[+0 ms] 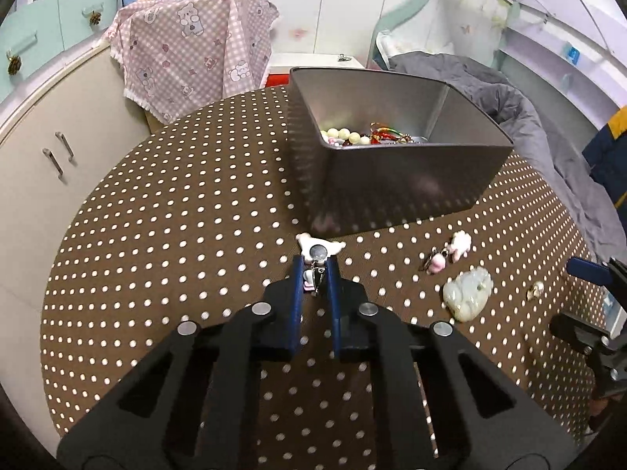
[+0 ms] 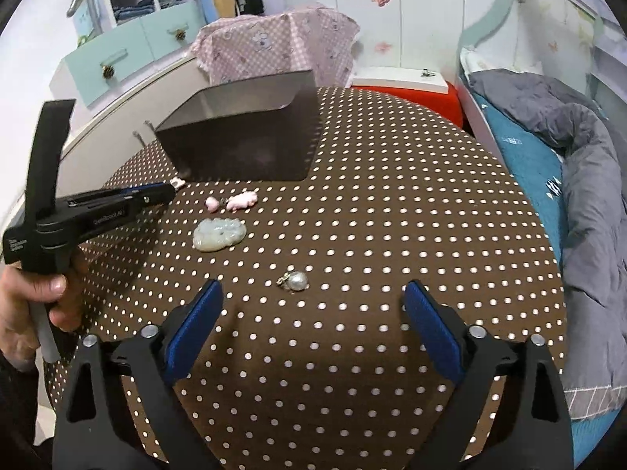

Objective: Organize jewelry

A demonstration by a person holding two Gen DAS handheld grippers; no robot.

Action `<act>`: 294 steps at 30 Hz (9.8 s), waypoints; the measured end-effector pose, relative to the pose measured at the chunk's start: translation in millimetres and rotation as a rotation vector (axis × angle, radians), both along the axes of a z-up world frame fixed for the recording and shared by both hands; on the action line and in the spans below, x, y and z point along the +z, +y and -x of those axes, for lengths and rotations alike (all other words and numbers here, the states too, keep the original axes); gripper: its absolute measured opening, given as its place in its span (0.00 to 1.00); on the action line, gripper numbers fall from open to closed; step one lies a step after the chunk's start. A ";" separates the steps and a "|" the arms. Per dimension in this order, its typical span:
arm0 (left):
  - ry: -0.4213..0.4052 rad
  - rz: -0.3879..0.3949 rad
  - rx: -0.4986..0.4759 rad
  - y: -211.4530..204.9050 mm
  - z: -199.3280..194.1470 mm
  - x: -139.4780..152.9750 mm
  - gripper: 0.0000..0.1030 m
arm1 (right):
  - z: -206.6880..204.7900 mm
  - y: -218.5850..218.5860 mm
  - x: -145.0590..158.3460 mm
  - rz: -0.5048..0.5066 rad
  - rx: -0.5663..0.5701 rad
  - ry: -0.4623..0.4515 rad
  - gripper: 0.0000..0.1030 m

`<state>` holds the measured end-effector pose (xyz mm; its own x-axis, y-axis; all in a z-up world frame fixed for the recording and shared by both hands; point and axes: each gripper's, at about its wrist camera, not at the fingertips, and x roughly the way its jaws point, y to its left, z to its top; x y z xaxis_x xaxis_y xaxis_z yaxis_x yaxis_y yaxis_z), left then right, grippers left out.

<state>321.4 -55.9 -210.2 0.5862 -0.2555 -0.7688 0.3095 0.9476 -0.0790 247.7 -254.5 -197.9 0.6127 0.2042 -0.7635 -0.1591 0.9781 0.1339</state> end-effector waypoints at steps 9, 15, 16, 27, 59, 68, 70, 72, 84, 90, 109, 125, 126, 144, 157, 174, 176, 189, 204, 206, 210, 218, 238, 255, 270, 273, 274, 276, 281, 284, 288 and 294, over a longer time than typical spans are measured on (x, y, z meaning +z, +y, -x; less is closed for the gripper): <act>-0.021 0.013 0.000 7.2 8.8 7.8 0.12 | -13.3 23.0 -6.2 0.082 0.040 -0.008 0.15; -0.036 0.023 -0.004 15.0 15.8 15.9 0.10 | -5.6 20.8 -3.7 0.056 0.051 -0.011 0.15; -0.039 0.026 -0.005 16.1 17.4 17.5 0.10 | -3.0 19.1 -1.4 0.045 0.050 -0.015 0.15; -0.037 -0.022 0.016 22.5 22.1 13.0 0.11 | 5.7 14.9 12.3 0.021 0.078 -0.035 0.15; -0.209 0.091 -0.088 14.1 33.2 106.9 0.17 | -25.8 21.8 128.6 0.023 0.166 -0.284 0.15; -0.247 0.141 -0.095 -10.6 -4.8 141.6 0.17 | -84.7 23.8 156.3 -0.054 0.192 -0.280 0.15; -0.233 0.153 -0.095 -14.3 -19.3 142.4 0.17 | -96.6 24.5 153.2 -0.076 0.192 -0.259 0.15; -0.220 0.165 -0.097 -16.3 -29.3 143.2 0.17 | -106.1 25.6 151.0 -0.089 0.191 -0.240 0.15; -0.210 0.150 -0.060 -16.8 -53.0 140.5 0.87 | -137.1 9.3 132.4 -0.162 0.076 -0.181 0.80; -0.248 0.157 0.001 0.1 -42.7 153.0 0.88 | -126.8 -4.4 142.1 -0.195 0.018 -0.225 0.92; -0.384 0.089 0.042 7.4 10.0 175.5 0.90 | -86.1 -9.9 169.8 -0.182 -0.003 -0.315 0.92; -0.315 0.062 0.020 -0.2 43.9 128.2 0.90 | -41.4 -25.0 142.5 -0.177 -0.037 -0.285 0.92; -0.303 0.059 0.014 -1.6 45.1 122.9 0.90 | -40.0 -25.0 140.1 -0.174 -0.038 -0.280 0.92; -0.059 -0.065 -0.106 -58.7 37.9 17.3 0.90 | -23.5 -60.2 74.5 -0.217 -0.133 -0.131 0.92; 0.000 -0.027 -0.135 -60.1 23.0 -1.2 0.36 | -21.5 -61.2 54.8 -0.240 -0.123 -0.089 0.92; 0.004 0.008 -0.113 -35.1 30.3 -4.4 0.33 | -45.1 -3.5 31.3 -0.127 0.025 -0.021 0.92; 0.001 0.004 -0.092 -27.1 30.0 -4.1 0.33 | -52.3 12.7 28.4 -0.086 0.066 -0.022 0.92; -0.004 -0.025 -0.045 -7.8 28.6 -5.6 0.46 | -71.8 77.4 -7.5 0.134 0.228 -0.011 0.16; 0.006 0.051 -0.052 3.8 33.9 -0.2 0.33 | -40.4 53.4 13.0 0.048 0.202 -0.039 0.13; -0.002 0.055 -0.052 5.4 37.4 3.6 0.33 | -36.7 51.0 22.3 0.046 0.201 -0.058 0.13; -0.031 0.065 -0.055 8.6 44.5 17.0 0.33 | -31.6 45.8 38.8 0.039 0.206 -0.092 0.13; -0.142 0.104 -0.050 16.2 46.2 69.8 0.33 | -25.5 38.6 85.5 0.029 0.206 -0.197 0.13; -0.218 0.181 -0.067 -15.1 -39.3 138.7 0.33 | -94.2 22.6 151.6 0.000 0.180 -0.313 0.13; -0.214 0.120 -0.019 -21.6 -54.5 130.5 0.80 | -127.9 9.2 119.4 -0.105 0.102 -0.219 0.76; -0.350 0.064 0.107 7.0 6.1 171.9 0.89 | -80.7 -0.3 159.6 -0.144 -0.031 -0.274 0.92; -0.400 0.067 0.134 16.6 33.9 184.2 0.90 | -61.1 4.3 170.2 -0.132 -0.041 -0.306 0.92; -0.416 0.067 0.142 19.6 42.7 187.0 0.91 | -54.3 6.2 173.1 -0.127 -0.044 -0.311 0.92; -0.440 0.067 0.155 24.1 59.1 191.5 0.92 | -38.1 11.2 178.5 -0.116 -0.048 -0.327 0.92; -0.509 0.054 0.197 30.5 103.5 197.5 0.94 | 2.7 21.2 185.4 -0.082 -0.067 -0.371 0.92; -0.547 0.048 0.220 33.1 129.2 200.2 0.94 | 22.2 27.3 186.3 -0.065 -0.071 -0.388 0.92; -0.587 0.033 0.235 33.6 156.1 203.6 0.94 | 47.3 37.9 184.3 -0.024 -0.088 -0.414 0.92; -0.608 0.038 0.248 37.1 182.2 201.2 0.94 | 80.2 47.9 177.9 0.014 -0.122 -0.451 0.92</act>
